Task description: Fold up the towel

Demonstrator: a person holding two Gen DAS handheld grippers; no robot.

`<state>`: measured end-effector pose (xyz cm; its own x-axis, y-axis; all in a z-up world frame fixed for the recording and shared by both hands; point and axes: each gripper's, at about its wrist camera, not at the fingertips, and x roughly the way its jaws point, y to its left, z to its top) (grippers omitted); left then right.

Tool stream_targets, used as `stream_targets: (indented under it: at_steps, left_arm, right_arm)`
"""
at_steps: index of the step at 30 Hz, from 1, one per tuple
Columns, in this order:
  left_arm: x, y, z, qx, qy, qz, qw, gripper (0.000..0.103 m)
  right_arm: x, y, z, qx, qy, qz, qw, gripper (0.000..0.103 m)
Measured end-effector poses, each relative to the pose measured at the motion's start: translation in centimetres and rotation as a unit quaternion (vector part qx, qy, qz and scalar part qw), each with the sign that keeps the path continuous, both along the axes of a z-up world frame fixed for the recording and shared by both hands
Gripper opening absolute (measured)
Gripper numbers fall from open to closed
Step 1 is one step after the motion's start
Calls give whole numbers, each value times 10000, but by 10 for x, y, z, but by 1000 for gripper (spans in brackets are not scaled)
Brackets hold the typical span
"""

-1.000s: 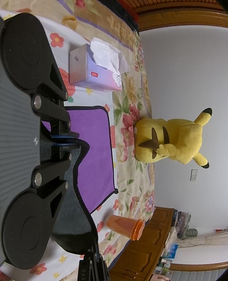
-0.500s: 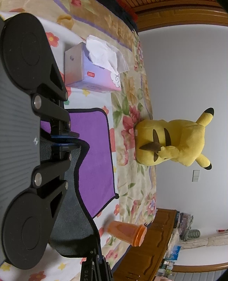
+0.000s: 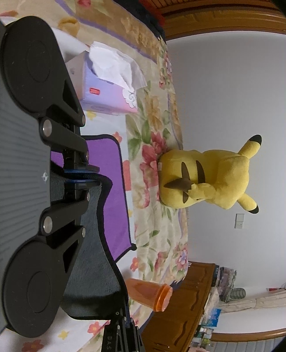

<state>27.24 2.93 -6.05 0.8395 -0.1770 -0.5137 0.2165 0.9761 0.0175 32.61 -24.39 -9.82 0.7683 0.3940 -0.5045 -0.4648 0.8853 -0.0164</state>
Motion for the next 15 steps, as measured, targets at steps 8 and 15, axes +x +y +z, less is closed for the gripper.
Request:
stream_targets:
  at_steps: [8, 15]
  left_arm:
    - [16, 0, 9, -87, -122, 75, 9999, 8]
    - [30, -2, 15, 9, -278, 46, 9996, 8]
  right_arm:
    - [11, 2, 5, -71, -141, -8, 9999, 5]
    - [23, 6, 8, -220, -198, -23, 9996, 5]
